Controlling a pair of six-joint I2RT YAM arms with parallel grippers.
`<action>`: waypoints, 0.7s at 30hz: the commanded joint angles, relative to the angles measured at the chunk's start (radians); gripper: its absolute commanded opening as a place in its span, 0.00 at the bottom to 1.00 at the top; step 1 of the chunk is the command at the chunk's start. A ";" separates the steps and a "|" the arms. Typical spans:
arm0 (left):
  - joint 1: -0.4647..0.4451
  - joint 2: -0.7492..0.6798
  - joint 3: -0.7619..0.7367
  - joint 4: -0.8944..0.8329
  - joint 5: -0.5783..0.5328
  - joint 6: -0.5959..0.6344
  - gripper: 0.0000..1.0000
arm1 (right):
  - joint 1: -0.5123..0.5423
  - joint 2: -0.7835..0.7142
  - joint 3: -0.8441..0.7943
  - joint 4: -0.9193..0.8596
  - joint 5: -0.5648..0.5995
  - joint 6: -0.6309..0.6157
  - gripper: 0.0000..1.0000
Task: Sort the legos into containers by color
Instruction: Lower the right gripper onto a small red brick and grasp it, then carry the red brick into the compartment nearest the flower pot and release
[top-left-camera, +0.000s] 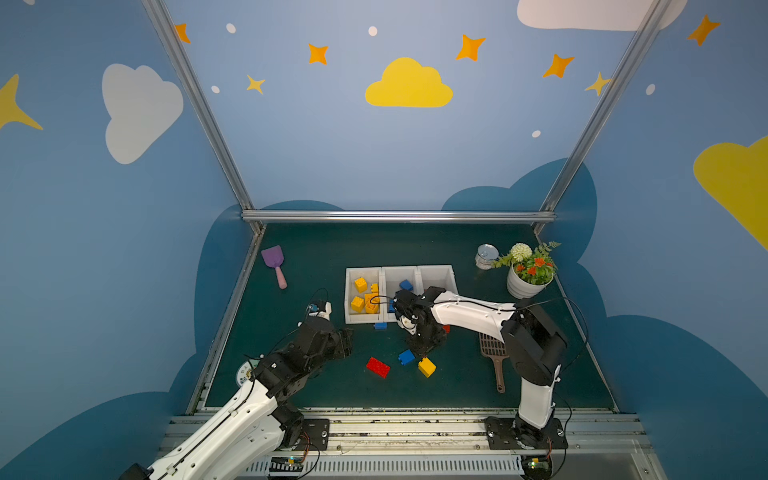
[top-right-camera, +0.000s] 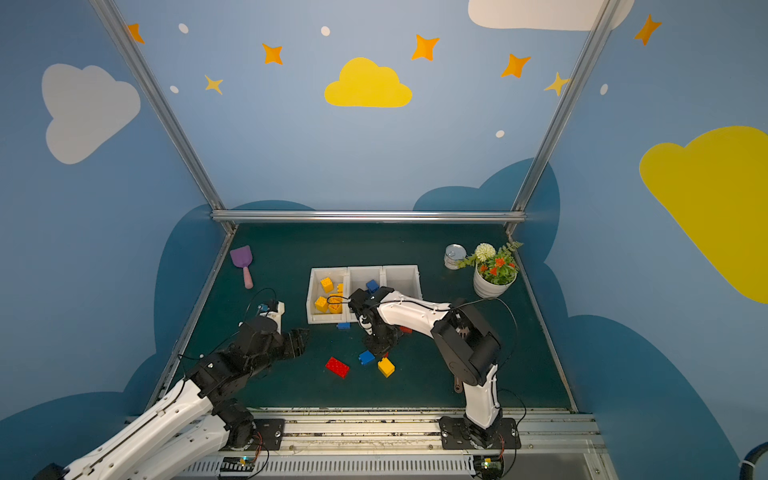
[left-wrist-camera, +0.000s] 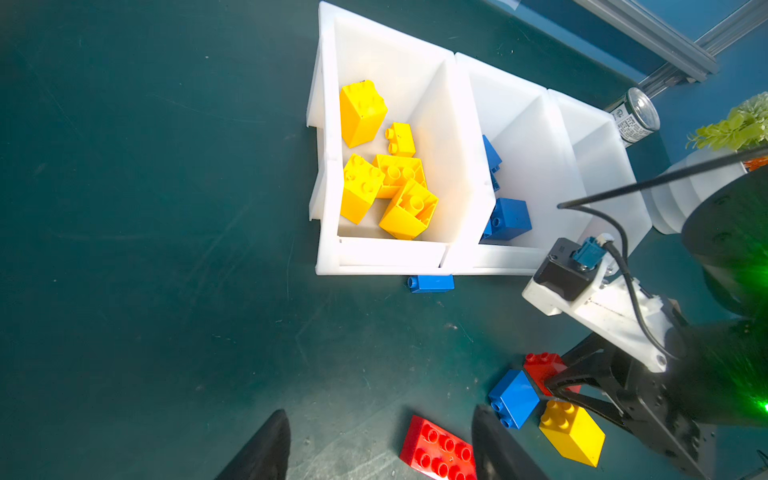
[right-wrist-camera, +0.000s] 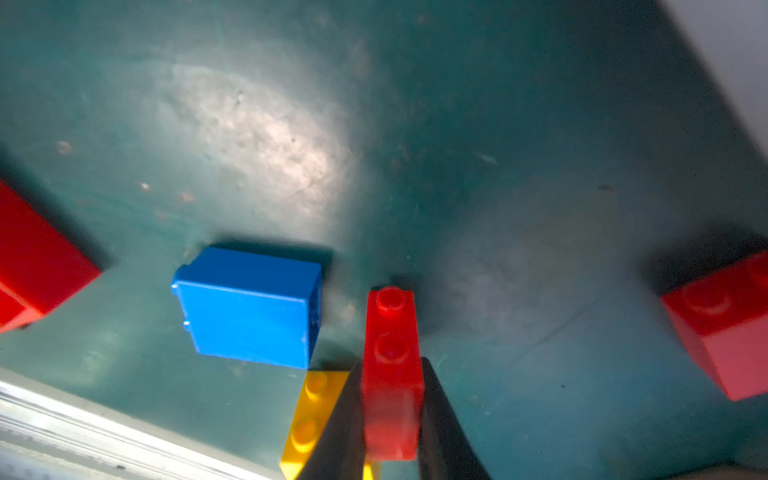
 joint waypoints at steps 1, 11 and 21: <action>0.003 0.002 -0.003 -0.008 0.007 -0.002 0.69 | -0.011 -0.014 0.008 -0.001 -0.014 0.024 0.19; 0.004 -0.014 -0.009 -0.011 0.011 -0.003 0.69 | -0.118 -0.162 -0.003 0.012 -0.067 0.018 0.12; 0.005 -0.059 -0.028 -0.027 0.009 -0.017 0.69 | -0.328 -0.296 0.060 0.037 -0.089 -0.017 0.11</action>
